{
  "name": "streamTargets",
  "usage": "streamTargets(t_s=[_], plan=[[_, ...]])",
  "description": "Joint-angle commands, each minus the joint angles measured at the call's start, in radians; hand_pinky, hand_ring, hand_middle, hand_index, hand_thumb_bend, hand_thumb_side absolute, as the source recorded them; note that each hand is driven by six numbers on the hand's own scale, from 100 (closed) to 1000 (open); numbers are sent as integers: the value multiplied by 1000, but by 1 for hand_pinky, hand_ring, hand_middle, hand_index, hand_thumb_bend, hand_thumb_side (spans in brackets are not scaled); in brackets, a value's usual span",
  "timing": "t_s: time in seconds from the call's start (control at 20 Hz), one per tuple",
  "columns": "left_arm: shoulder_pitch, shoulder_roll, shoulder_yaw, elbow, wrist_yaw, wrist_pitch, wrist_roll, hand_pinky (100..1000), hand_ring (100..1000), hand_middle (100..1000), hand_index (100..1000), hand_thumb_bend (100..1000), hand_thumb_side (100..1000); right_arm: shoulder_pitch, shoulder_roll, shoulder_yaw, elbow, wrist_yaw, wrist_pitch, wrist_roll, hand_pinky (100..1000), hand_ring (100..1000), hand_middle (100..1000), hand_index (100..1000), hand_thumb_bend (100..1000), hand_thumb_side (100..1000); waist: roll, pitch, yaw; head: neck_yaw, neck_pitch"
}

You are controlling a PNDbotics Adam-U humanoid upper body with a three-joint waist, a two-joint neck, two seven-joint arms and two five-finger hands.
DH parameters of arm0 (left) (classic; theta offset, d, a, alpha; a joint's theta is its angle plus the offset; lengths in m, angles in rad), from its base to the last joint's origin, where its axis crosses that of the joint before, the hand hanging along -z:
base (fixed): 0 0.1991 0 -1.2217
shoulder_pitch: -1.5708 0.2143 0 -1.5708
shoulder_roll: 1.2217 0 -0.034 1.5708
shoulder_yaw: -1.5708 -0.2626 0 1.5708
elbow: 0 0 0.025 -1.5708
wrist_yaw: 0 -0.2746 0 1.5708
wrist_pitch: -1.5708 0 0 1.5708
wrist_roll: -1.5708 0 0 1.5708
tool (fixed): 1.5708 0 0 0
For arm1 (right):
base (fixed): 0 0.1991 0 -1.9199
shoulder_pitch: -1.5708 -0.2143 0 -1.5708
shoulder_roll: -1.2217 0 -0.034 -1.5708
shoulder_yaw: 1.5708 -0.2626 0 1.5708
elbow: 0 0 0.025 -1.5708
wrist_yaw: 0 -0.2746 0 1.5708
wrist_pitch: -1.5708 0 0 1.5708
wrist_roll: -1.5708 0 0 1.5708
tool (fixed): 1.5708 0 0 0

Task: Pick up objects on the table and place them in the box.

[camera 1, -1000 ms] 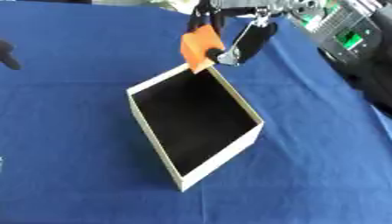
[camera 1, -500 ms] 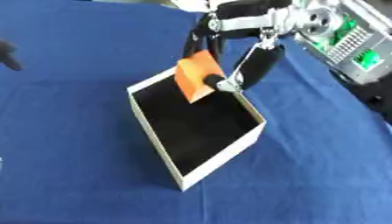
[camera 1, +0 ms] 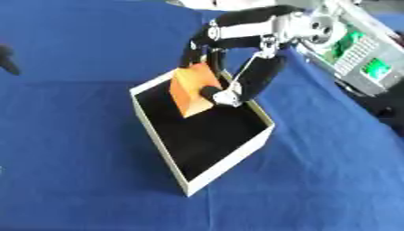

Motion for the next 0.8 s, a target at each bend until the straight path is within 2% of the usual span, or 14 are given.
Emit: streamTargets(t_s=[0.05,0.2,0.4,0.55,0.8], plan=[[-8,3,-1,-18,5,-1,-7,368,505,514,664,100,702,-8,3,0,-31,16,51,-4,626,558,159,293,100,100,7,-14,3,-6,-3],[-8,1,-2,-18,5,-1,-9,368,505,514,664,100,703,-1,6,8,-49,27,96,-1,623,557,160,293,100,100,9,-11,6,-9,-7],[-9,-1,-3,-18,6,-1,-12,367,505,514,664,100,704,9,11,23,-60,28,119,15,622,558,163,294,100,100,11,-6,10,-14,-11],[-11,-4,-4,-18,7,-1,-14,367,505,514,664,100,706,18,24,39,-57,47,115,21,623,560,168,296,100,100,13,-2,13,-16,-15],[-14,-5,-5,-18,8,-3,-17,365,505,514,664,100,706,31,34,49,-36,124,79,19,624,560,172,296,100,100,16,3,20,-21,-20]])
